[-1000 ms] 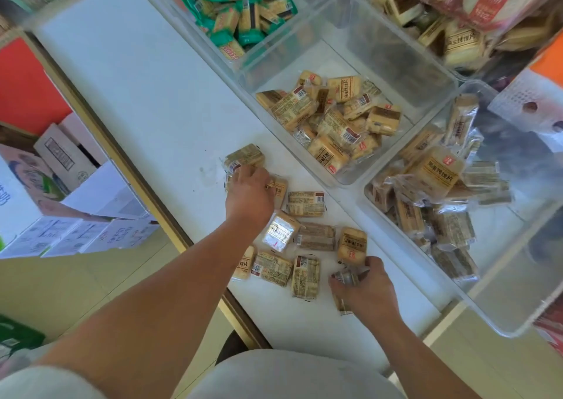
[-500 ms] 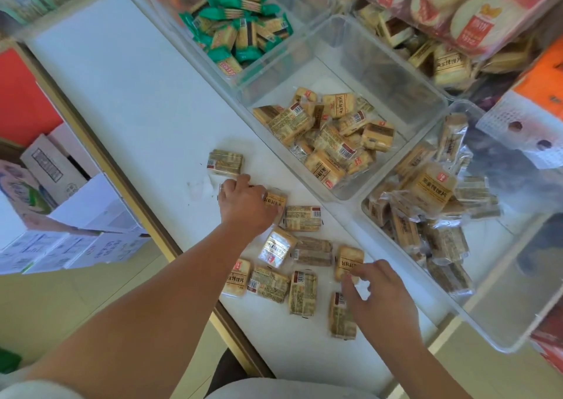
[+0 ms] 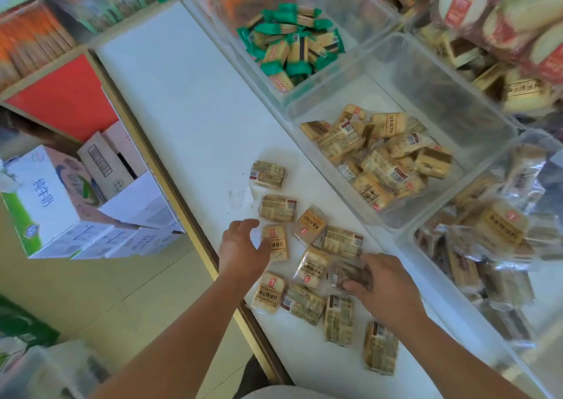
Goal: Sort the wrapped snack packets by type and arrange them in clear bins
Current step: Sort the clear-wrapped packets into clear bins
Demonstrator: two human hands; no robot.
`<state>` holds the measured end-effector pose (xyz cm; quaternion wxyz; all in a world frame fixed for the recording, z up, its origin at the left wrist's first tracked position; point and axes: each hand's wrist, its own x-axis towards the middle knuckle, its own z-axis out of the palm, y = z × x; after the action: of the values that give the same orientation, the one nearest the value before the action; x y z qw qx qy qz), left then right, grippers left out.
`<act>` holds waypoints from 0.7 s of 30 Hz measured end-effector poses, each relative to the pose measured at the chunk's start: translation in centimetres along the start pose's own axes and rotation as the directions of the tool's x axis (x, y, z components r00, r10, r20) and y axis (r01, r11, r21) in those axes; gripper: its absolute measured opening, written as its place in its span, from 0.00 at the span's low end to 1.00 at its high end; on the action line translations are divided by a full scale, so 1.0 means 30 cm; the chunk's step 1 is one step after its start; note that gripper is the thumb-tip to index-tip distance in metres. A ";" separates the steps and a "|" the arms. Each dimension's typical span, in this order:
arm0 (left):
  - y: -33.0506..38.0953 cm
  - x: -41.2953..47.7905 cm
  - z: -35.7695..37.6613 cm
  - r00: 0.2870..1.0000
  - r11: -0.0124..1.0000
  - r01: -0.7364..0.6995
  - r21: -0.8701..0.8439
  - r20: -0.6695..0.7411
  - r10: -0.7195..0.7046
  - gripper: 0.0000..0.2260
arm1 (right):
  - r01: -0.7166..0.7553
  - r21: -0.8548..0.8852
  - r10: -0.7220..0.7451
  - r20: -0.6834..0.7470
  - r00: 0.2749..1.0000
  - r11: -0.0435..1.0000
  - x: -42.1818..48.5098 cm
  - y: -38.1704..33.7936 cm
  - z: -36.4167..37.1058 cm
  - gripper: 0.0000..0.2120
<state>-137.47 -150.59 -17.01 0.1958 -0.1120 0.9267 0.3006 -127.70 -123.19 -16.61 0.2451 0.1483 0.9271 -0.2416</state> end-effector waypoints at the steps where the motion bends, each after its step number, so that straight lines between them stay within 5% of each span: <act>1: -0.015 -0.012 -0.003 0.997 0.999 0.044 -0.032 0.065 -0.042 0.24 | -0.006 -0.010 0.006 0.009 1.000 1.000 -0.002 0.002 0.006 0.23; 8: -0.012 0.002 -0.011 0.989 0.979 0.137 -0.151 0.084 -0.125 0.28 | -0.074 0.162 0.084 -0.056 0.995 0.984 -0.032 -0.047 0.007 0.07; 14: 0.038 0.081 -0.017 0.999 0.992 0.018 -0.124 0.031 -0.015 0.29 | -0.008 -0.091 0.017 0.094 0.995 0.996 -0.023 -0.063 -0.024 0.26; 17: 0.072 0.135 -0.032 0.998 1.000 -0.010 -0.003 0.055 0.010 0.31 | 0.040 -0.189 -0.013 0.140 0.990 0.981 -0.015 -0.080 -0.030 0.26; 21: 0.077 0.121 -0.035 0.995 0.997 -0.053 0.050 0.086 0.049 0.33 | -0.030 -0.027 0.032 0.103 0.994 0.999 -0.031 -0.073 -0.048 0.19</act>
<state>-141.79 -149.71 -16.61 0.2300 -0.0702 0.9276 0.2859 -128.32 -124.43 -14.20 0.2982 0.1468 0.9139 -0.2331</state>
